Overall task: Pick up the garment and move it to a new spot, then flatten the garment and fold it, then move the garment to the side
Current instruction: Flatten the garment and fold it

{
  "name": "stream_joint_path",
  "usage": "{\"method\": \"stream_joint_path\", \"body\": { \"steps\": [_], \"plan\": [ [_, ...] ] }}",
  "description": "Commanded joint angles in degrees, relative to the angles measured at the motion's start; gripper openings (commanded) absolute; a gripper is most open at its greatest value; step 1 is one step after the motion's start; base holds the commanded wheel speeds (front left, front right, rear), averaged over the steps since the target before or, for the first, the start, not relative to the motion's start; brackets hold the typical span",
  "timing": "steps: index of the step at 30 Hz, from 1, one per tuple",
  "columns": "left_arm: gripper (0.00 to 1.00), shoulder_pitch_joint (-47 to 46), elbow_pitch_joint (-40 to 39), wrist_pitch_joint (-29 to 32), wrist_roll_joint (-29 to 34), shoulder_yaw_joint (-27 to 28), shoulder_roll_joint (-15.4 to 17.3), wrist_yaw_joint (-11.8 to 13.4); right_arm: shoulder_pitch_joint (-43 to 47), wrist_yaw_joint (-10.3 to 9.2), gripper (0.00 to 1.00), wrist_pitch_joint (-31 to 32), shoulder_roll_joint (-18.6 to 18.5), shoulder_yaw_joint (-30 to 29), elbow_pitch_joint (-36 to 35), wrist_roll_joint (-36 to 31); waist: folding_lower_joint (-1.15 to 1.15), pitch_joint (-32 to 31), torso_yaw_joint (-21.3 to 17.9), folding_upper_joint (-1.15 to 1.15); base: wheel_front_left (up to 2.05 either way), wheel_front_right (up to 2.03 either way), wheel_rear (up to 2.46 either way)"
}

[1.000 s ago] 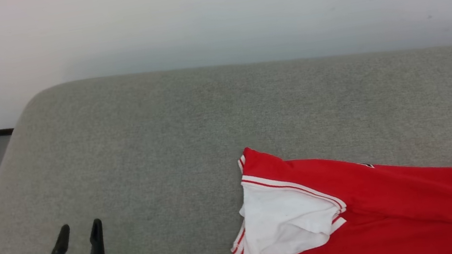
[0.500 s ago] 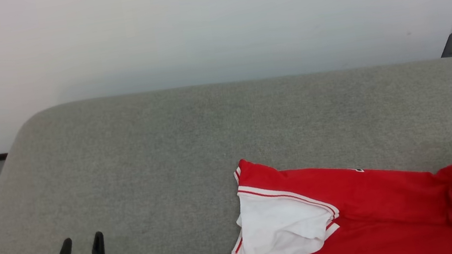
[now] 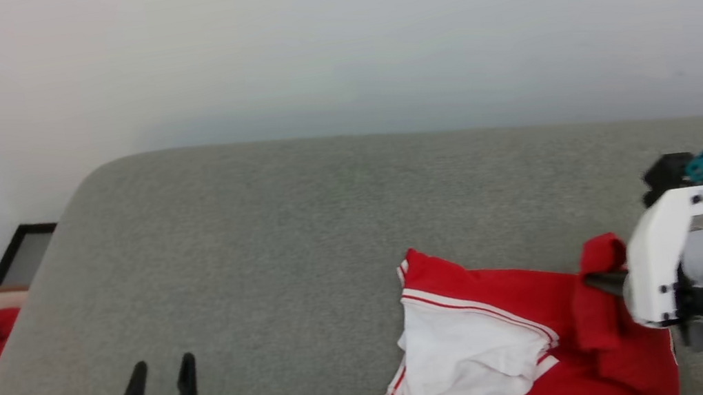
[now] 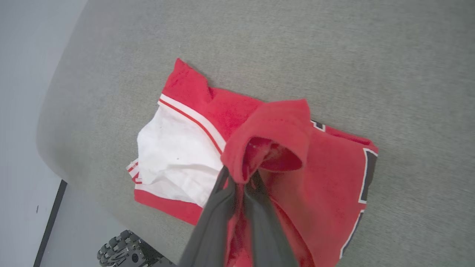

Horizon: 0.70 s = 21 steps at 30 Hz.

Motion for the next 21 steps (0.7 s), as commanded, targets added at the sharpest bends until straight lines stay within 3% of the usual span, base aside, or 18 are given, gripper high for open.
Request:
{"method": "stream_joint_path", "body": {
  "steps": [1,9,18,19,21],
  "plan": [
    [1.0,-0.8,0.3,0.0,0.3,-0.4,-0.4,-0.3,-0.5,-0.04,0.0,-0.4,1.0,0.5,0.3,-0.7,0.0,-0.1,2.0,0.0,0.0,0.0,0.0],
    [1.0,-4.0,2.2,0.0,0.4,-3.2,-1.6,-0.9,-3.1,-0.04,0.0,-4.4,5.7,2.6,4.9,-3.2,0.0,0.3,6.7,0.0,0.0,0.0,0.0],
    [1.0,-7.0,4.5,-0.2,0.0,-5.3,-2.7,-1.3,-6.4,-0.04,0.02,-9.0,7.6,5.5,13.6,-4.7,0.0,1.1,9.5,0.0,0.0,0.0,0.0],
    [1.0,-7.2,4.7,-0.2,-0.1,-5.3,-2.7,-1.3,-6.9,-0.04,0.36,-9.7,7.6,5.8,14.3,-4.8,0.0,1.1,9.6,0.0,0.0,0.0,0.0],
    [1.0,-7.4,5.1,-0.2,-0.2,-5.3,-2.8,-1.4,-7.5,-0.04,0.44,-10.3,7.7,6.8,15.7,-4.8,0.0,1.2,9.5,0.0,0.0,0.0,0.0]
  ]
}}
